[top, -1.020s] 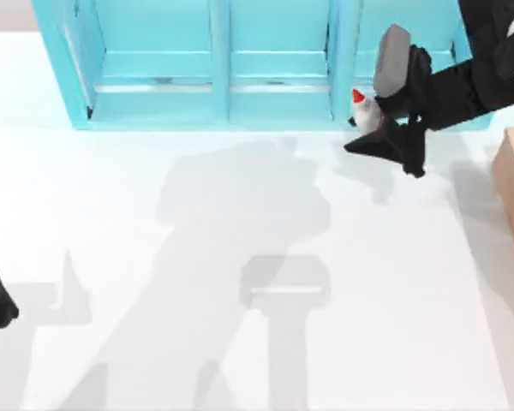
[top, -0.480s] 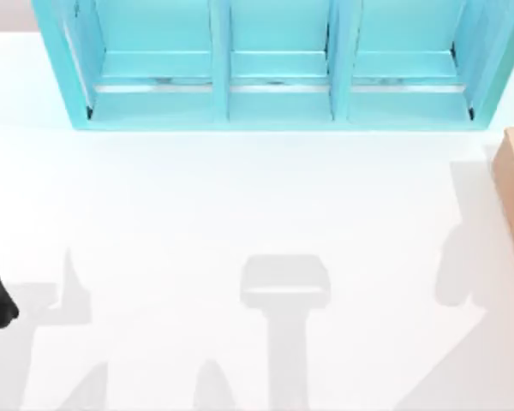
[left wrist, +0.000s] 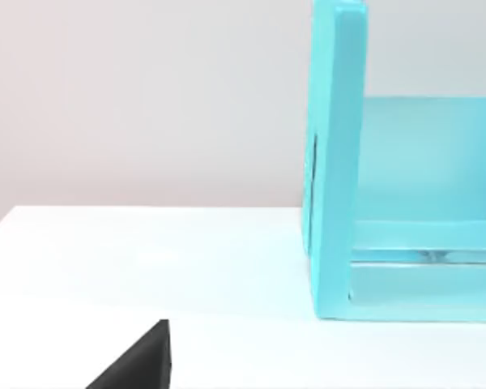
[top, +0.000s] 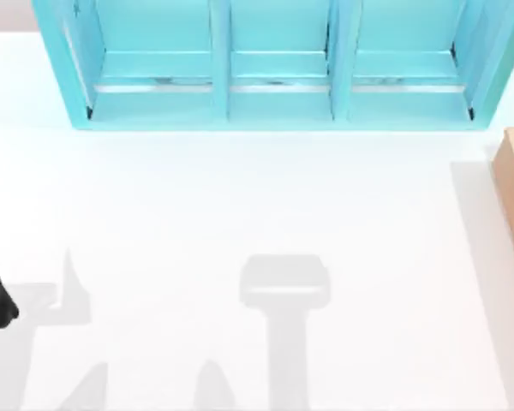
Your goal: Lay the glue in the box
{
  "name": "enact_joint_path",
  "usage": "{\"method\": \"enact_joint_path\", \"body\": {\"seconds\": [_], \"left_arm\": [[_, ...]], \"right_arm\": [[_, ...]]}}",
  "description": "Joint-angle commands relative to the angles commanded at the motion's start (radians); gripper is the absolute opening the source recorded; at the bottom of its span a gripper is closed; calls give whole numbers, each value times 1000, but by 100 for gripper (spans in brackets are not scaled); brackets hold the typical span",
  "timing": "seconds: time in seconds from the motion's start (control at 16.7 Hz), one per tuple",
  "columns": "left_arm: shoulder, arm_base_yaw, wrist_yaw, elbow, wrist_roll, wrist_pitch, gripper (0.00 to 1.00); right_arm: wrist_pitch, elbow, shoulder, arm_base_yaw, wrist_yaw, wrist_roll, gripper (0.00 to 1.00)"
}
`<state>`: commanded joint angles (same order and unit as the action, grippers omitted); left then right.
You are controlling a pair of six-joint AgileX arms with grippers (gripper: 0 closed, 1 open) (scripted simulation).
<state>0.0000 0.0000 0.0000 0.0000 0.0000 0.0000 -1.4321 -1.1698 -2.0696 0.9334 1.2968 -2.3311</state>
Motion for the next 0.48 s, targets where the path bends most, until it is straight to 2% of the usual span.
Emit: {"method": "enact_joint_path", "body": {"seconds": [0.18,0.48], "left_arm": [[0,0,0,0,0,0,100],[0,0,0,0,0,0,100]], "right_arm": [[-38,15,-2,50,5,-55,0],[-37,12,0,46,4,-52,0]]}}
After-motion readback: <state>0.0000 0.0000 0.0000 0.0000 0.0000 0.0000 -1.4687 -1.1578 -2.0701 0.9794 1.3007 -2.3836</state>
